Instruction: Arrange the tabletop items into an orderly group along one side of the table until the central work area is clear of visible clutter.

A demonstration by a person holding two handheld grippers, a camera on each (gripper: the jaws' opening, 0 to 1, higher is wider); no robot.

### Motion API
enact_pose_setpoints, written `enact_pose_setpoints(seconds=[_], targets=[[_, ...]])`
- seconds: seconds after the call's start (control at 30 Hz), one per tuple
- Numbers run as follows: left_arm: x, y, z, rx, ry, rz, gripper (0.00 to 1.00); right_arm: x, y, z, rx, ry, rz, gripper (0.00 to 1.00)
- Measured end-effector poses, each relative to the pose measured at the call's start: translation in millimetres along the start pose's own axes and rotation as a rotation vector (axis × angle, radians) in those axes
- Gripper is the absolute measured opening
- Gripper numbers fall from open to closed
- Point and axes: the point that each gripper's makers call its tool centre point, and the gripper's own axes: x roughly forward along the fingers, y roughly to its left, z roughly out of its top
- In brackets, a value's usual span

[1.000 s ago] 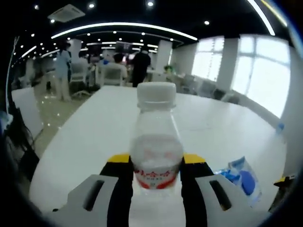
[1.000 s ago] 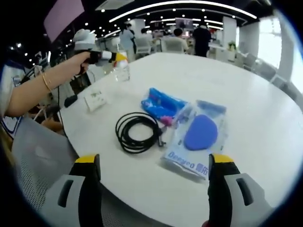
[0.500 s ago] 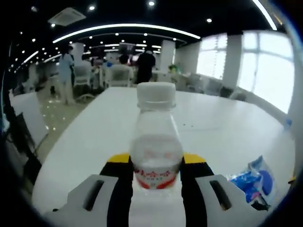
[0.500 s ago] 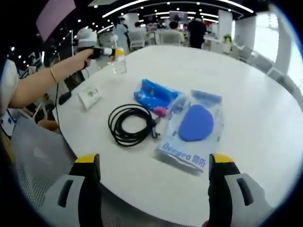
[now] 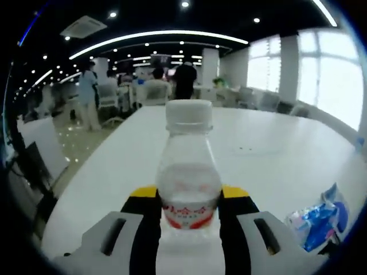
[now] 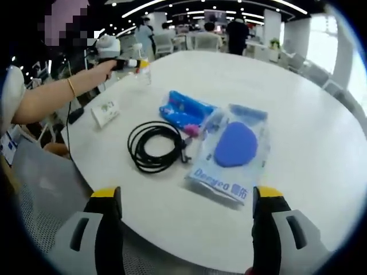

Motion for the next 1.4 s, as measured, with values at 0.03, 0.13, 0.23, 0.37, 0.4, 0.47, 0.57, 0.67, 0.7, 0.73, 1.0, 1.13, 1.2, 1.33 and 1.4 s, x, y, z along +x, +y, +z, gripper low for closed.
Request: enact_pose_setpoints(seconds=[0.03, 0.13, 0.23, 0.37, 0.4, 0.47, 0.57, 0.67, 0.7, 0.73, 1.0, 1.13, 1.2, 1.33, 1.4], targets=[[1.0, 0.9, -2.5, -0.008, 0.004, 0.000, 0.36, 0.1, -0.3, -0.3, -0.001, 0.001, -0.001, 0.93], [2.6, -0.1, -1.0, -0.015, -0.017, -0.019, 0.36, 0.1, 0.0, -0.9, -0.004, 0.004, -0.001, 0.93], [2.2, -1.7, -3.6, 0.019, -0.015, -0.028, 0.36, 0.3, 0.7, -1.8, -0.008, 0.009, -0.001, 0.93], [1.1, -1.4, -4.3, 0.018, -0.017, -0.015, 0.36, 0.2, 0.1, -2.9, -0.010, 0.014, -0.004, 0.93], [0.9, -2.0, -4.6, 0.024, -0.013, -0.005, 0.36, 0.2, 0.0, -3.2, -0.010, 0.016, -0.005, 0.93], [0.7, -0.8, -7.1, 0.027, 0.001, 0.026, 0.37, 0.3, -0.3, -4.3, -0.013, 0.021, -0.006, 0.93], [2.2, 0.4, -6.6, 0.025, -0.012, 0.036, 0.37, -0.2, -0.5, -4.0, -0.014, 0.021, -0.007, 0.93], [2.5, 0.2, -5.2, 0.023, -0.013, 0.037, 0.37, -0.7, -2.0, -4.4, -0.012, 0.022, -0.011, 0.92], [2.5, 0.6, -5.3, 0.022, -0.014, 0.040, 0.37, -0.8, -2.4, -4.2, -0.011, 0.021, -0.012, 0.92], [2.6, 1.3, -5.2, 0.018, -0.015, 0.050, 0.37, -0.8, -2.5, -4.2, -0.011, 0.021, -0.012, 0.92], [-0.7, -1.2, -4.3, -0.093, -0.005, 0.055, 0.39, -1.4, -0.6, -3.3, -0.020, 0.020, -0.005, 0.93], [-5.9, 1.2, 7.2, -0.086, -0.028, 0.049, 0.49, -1.8, -0.9, -0.1, -0.016, 0.003, -0.007, 0.94], [-10.1, -0.3, 12.1, -0.069, -0.042, 0.038, 0.51, -1.8, 0.1, 0.7, -0.024, 0.001, -0.007, 0.94], [-15.8, -5.5, 15.8, -0.063, -0.051, 0.000, 0.62, -2.2, 1.6, 2.6, -0.038, -0.005, -0.005, 0.94], [-19.6, -8.8, 15.0, -0.073, -0.043, -0.023, 0.68, -2.7, 2.7, 4.7, -0.041, -0.014, -0.002, 0.94]])
